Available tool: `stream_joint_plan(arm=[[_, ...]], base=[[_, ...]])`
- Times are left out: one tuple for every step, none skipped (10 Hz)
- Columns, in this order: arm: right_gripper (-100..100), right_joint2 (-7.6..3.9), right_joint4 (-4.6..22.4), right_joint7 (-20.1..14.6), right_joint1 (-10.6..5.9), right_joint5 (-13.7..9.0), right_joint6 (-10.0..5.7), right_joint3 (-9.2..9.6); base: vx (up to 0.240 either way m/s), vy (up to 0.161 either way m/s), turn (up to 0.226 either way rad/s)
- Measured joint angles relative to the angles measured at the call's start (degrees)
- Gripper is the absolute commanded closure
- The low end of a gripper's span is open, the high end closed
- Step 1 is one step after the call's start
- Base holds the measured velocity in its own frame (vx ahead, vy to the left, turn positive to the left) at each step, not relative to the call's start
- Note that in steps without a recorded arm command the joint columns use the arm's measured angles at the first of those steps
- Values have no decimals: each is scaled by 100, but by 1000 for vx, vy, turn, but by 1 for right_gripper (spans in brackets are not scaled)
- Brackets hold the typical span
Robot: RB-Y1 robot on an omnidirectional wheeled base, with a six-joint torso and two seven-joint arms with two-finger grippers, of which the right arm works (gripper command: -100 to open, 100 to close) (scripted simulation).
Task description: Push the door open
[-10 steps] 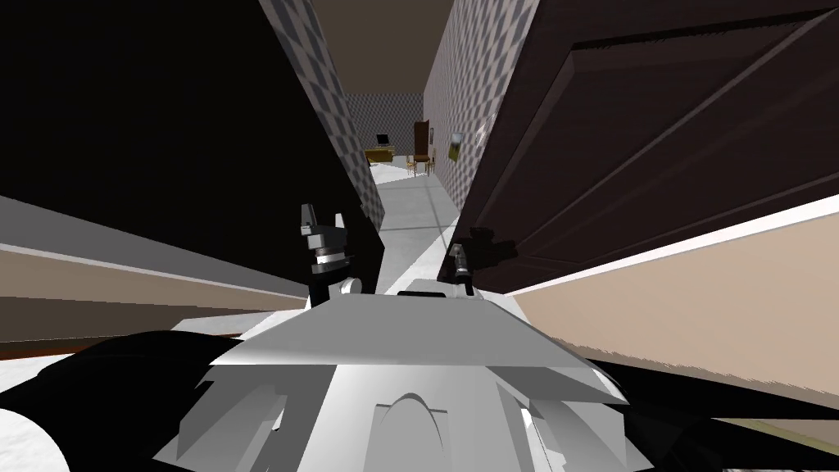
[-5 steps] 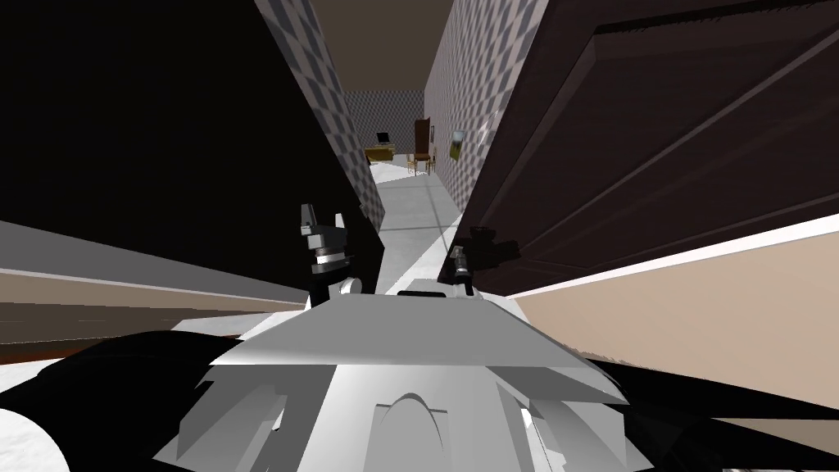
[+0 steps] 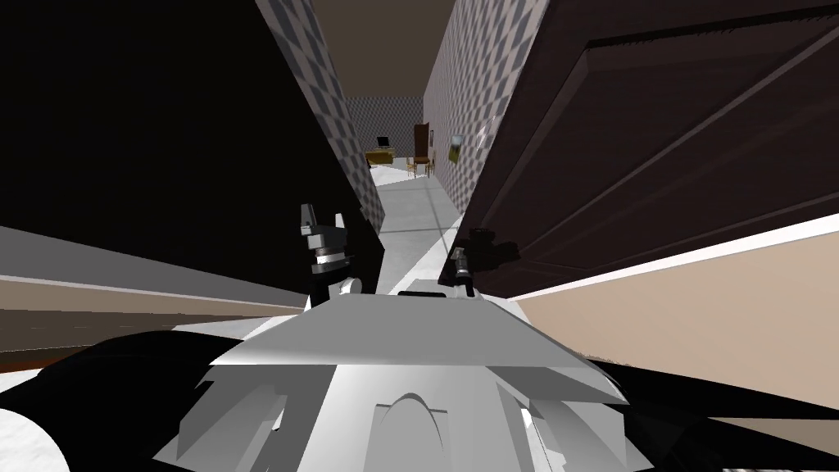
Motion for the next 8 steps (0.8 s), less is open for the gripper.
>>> stream_joint_plan(arm=[[100, -23, 7, 5, -1, -20, 4, -33], [100, -46, 86, 19, -57, -50, -18, -86], [100, -58, 8, 41, -23, -72, -11, -129], [100, -80, -178, 46, 58, -88, 78, -155], [100, -101, -189, 48, 40, -102, 85, -182], [100, -115, -95, 54, -32, -114, 24, -204], [100, -83, -154, 100, 0, -140, 84, -256], [100, -115, -147, 96, 23, -157, 107, -278]], base=[[220, 18, -46], [202, 29, -30], [188, 23, -26], [130, 10, -25], [48, -2, -8], [125, 38, -70], [132, 42, -35], [63, 12, -13]])
